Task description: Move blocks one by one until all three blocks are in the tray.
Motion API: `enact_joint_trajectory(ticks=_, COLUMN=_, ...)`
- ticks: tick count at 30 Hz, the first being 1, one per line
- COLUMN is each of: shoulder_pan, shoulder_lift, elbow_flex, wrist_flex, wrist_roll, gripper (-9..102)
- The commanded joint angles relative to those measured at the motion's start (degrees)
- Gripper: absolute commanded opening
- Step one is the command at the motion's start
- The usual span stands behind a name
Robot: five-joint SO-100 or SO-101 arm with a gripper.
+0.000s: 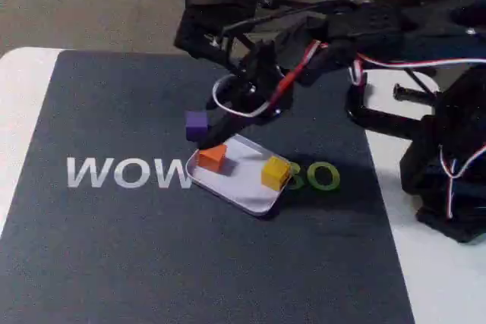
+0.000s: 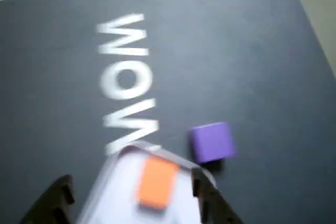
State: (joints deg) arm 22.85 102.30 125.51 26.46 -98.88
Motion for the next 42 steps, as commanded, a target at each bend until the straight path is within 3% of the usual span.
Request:
enact_joint_trajectory(ticks=1, shoulder_pan=1.76, shoulder_lift=-2.72, elbow_flex=-4.83, wrist_flex=-0.26, wrist_roll=0.53, gripper=24)
enact_joint_trajectory(ticks=33, shoulder_pan=7.65, shoulder_lift=-23.64, elbow_flex=-15.82, wrist_flex=-6.06, wrist_roll=-4.48, gripper=21)
enact_joint_trajectory(ticks=42, shoulder_pan=7.73, shoulder_lift=-25.31, elbow_flex=-15.82, wrist_flex=-7.38, wrist_roll=-5.45, gripper=9)
